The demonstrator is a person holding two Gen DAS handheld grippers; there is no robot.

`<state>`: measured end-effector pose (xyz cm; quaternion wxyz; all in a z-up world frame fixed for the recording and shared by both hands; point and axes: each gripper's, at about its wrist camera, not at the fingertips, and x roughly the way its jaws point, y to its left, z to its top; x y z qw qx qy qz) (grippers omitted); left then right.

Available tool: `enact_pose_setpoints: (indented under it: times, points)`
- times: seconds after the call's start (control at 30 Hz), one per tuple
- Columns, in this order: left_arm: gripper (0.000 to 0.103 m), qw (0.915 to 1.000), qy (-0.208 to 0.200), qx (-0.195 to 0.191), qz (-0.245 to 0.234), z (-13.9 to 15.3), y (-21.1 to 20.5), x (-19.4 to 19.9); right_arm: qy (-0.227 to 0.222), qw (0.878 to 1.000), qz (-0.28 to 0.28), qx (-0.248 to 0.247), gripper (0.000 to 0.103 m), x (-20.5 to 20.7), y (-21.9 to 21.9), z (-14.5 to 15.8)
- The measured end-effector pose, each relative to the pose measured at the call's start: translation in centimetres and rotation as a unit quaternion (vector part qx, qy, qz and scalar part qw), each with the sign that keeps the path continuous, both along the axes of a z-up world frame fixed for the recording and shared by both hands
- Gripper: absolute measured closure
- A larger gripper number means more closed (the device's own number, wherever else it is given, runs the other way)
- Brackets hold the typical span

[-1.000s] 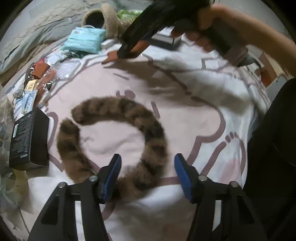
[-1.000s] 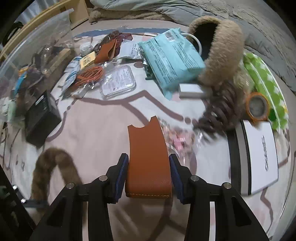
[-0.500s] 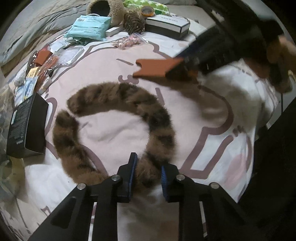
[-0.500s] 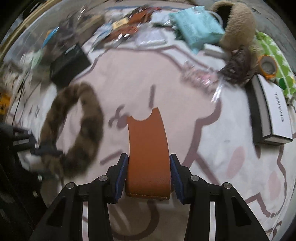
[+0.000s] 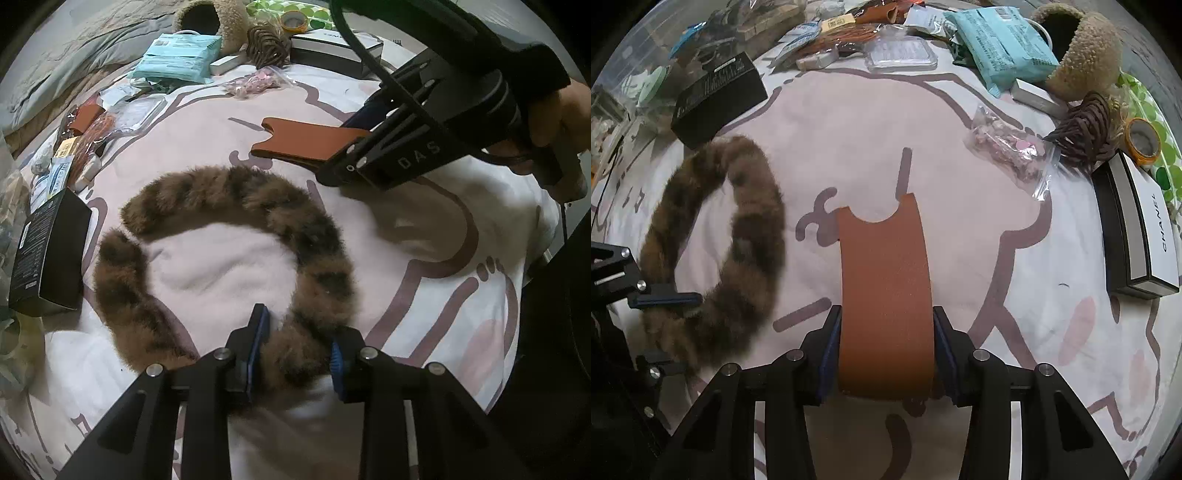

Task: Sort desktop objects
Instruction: 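Carry furry tail and orange leather strip toward the clear plastic bin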

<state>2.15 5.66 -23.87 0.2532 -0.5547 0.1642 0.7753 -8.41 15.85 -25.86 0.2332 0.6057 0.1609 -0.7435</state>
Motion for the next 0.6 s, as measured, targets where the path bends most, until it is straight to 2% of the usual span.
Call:
enact_pose_setpoints:
  times: [0.07,0.23,0.6]
  points:
    - [0.082,1.0000,-0.004,0.004,0.001,0.2,0.0,-0.2,0.002,1.000,-0.002,-0.003,0.058,-0.2,0.1,0.2]
    - [0.085,0.9999,-0.003,0.015,0.007,1.0,-0.2,-0.5,0.023,1.000,-0.011,-0.018,0.058,-0.8,0.7,1.9]
    - [0.089,0.9969,0.041,0.057,0.038,5.0,-1.1,-1.9,0.070,0.994,-0.052,-0.066,0.058,-2.3,2.1,6.7]
